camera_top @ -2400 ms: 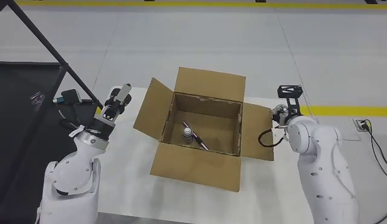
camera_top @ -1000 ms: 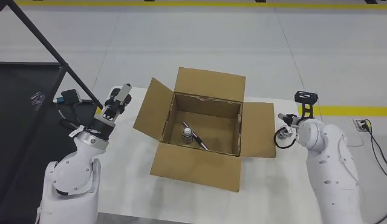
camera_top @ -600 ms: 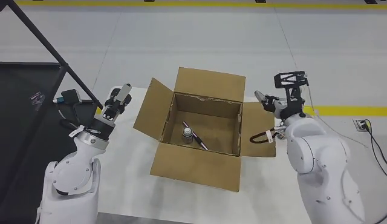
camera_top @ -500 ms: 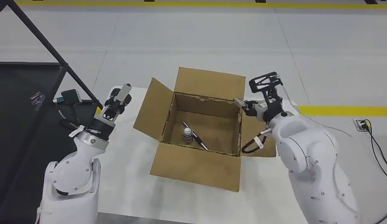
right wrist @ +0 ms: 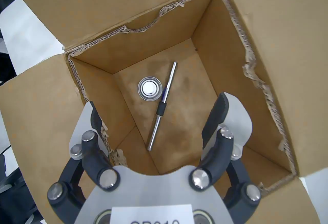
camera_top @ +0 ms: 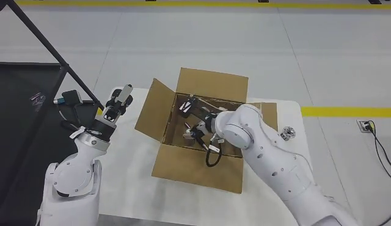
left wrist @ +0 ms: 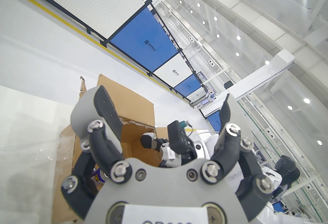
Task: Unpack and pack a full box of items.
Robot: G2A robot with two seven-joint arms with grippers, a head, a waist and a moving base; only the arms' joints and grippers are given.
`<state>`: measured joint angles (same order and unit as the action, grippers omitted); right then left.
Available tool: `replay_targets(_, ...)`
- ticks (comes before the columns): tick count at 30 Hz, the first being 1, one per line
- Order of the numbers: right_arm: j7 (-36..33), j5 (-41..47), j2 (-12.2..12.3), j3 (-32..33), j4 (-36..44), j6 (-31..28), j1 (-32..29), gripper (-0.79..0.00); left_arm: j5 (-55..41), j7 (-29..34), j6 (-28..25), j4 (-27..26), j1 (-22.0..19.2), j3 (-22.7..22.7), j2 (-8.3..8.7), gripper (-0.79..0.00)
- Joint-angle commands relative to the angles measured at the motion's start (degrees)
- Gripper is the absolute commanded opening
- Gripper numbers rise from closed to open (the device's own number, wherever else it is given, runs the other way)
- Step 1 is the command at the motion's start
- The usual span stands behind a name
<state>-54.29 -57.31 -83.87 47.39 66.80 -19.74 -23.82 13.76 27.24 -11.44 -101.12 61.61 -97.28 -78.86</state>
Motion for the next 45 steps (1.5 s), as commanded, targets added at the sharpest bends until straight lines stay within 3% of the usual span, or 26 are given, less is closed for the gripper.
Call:
replay_targets(1, 2.2, 1.6, -1.3, -2.7, -4.3, 0.2, 1.7, 0.0, -0.2, -2.7, 5.8, 2.1, -0.8, 0.1, -0.05, 0.0)
replay_targets(5, 4.7, 3.1, -3.7, -6.5, -11.0, 0.4, 4.5, 0.0, 0.5, -4.8, 14.2, 6.9, -4.0, 0.4, 0.07, 0.0)
replay_targets(9, 5.8, 1.8, -6.0, -9.8, -17.2, 5.7, 6.7, 0.0, 0.0, -4.4, 19.5, 10.1, -6.5, 0.5, 0.3, 0.0)
replay_targets(15, 7.1, 2.9, -9.2, -12.9, -24.8, 7.0, 8.9, 0.0, 0.0, -3.5, 20.6, 12.1, -7.9, 1.2, 0.48, 0.0)
replay_targets(16, 7.5, 3.3, -9.7, -13.1, -26.0, 6.9, 9.1, -0.037, 0.0, -3.5, 20.6, 12.1, -7.9, 1.2, 0.48, 0.0)
replay_targets(19, 8.0, 3.3, -10.9, -14.0, -29.2, 7.0, 10.0, -0.268, 0.0, -3.5, 20.6, 12.1, -7.9, 1.2, 0.48, 0.0)
replay_targets(22, 8.7, 4.4, -11.9, -14.2, -32.2, 6.1, 10.5, -0.305, 0.0, -3.5, 20.6, 12.1, -7.9, 1.2, 0.48, 0.0)
replay_targets(23, 9.0, 4.8, -12.2, -14.2, -33.4, 5.7, 10.7, -0.406, 0.0, -3.5, 20.6, 12.1, -7.9, 1.2, 0.48, 0.0)
replay_targets(25, 9.9, 5.8, -12.8, -14.0, -35.3, 4.4, 11.1, -0.526, 0.0, -3.5, 20.6, 12.1, -7.9, 1.2, 0.48, 0.0)
replay_targets(27, 10.7, 6.2, -13.2, -13.9, -37.0, 3.4, 11.7, -0.785, 0.0, -3.5, 20.6, 12.1, -7.9, 1.2, 0.48, 0.0)
replay_targets(37, 14.0, 7.5, -12.6, -10.9, -37.3, -3.3, 14.7, -0.785, 0.0, -3.5, 20.6, 12.1, -7.9, 1.2, 0.48, 0.0)
replay_targets(42, 14.1, 4.9, -9.5, -7.3, -30.2, -3.2, 14.1, -0.785, 0.0, -3.5, 20.6, 12.1, -7.9, 1.2, 0.48, 0.0)
replay_targets(45, 12.5, 1.5, -6.6, -3.4, -21.4, -0.4, 11.3, -0.785, 0.0, -3.5, 20.6, 12.1, -7.9, 1.2, 0.48, 0.0)
